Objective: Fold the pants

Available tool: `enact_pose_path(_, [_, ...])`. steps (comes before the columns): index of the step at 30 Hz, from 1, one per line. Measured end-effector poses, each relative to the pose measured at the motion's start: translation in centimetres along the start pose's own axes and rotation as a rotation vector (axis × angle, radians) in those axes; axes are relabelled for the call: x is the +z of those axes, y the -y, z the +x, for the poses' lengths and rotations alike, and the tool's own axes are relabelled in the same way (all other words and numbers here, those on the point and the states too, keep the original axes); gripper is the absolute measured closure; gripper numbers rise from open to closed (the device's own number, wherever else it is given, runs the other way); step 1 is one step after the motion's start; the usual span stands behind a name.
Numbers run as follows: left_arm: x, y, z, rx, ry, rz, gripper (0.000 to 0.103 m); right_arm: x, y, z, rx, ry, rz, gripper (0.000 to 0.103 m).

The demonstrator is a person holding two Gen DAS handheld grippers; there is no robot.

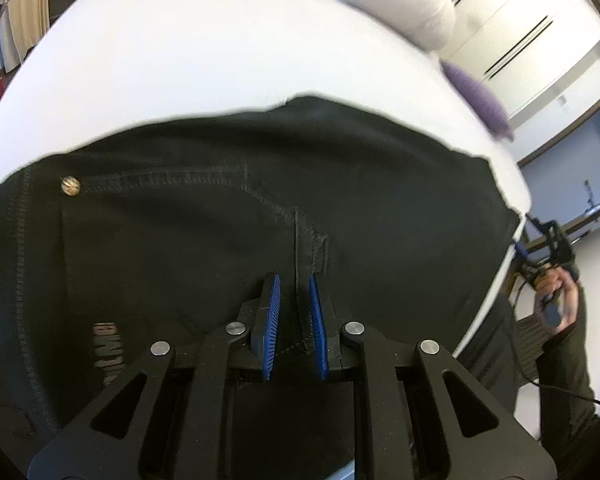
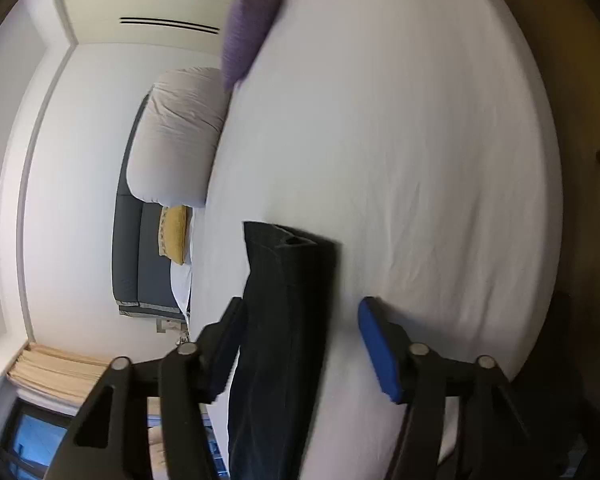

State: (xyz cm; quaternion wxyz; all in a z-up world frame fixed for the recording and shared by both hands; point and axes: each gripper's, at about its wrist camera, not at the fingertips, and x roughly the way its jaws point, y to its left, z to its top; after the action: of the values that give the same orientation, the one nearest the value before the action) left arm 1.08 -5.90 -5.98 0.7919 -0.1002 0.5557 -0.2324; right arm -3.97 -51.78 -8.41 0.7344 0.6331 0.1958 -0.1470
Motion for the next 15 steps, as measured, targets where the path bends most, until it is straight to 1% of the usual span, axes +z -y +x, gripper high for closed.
enact_pose_path(1, [0.0,-0.1,0.6,-0.005,-0.009,-0.01,0.088,-0.2,0.0,0.6,0.008,-0.005,0.011,0.044])
enact_pose_path(2, [-0.1,-0.3,0.8,-0.013,-0.005,-0.018,0.088,-0.2,1.5,-0.1,0.026,-0.011,0.019,0.044])
enact_pose_path(4, [-0.1,-0.6,1.4,-0.034,-0.007,-0.039,0.088,0.3,2.2,-0.2,0.042,-0.019,0.039,0.048])
enact_pose_path(7, [-0.2,-0.9,2.0,-0.046,-0.015,-0.042,0.088,1.0,2.6,0.5,0.073,-0.022,0.072,0.049])
enact_pose_path(12, [-0.2,-0.8,2.7,-0.033,-0.014,-0.04,0.088,1.4,2.3,-0.1,0.074,-0.056,0.045,0.05])
enact_pose_path(14, [-0.2,-0.8,2.8,-0.029,-0.013,-0.035,0.088,1.5,1.9,0.3,0.077,-0.068,0.037,0.05])
enact_pose_path(15, [-0.2,-0.8,2.9,-0.029,-0.014,-0.035,0.088,1.6,1.8,0.5,0.078,-0.072,0.035,0.053])
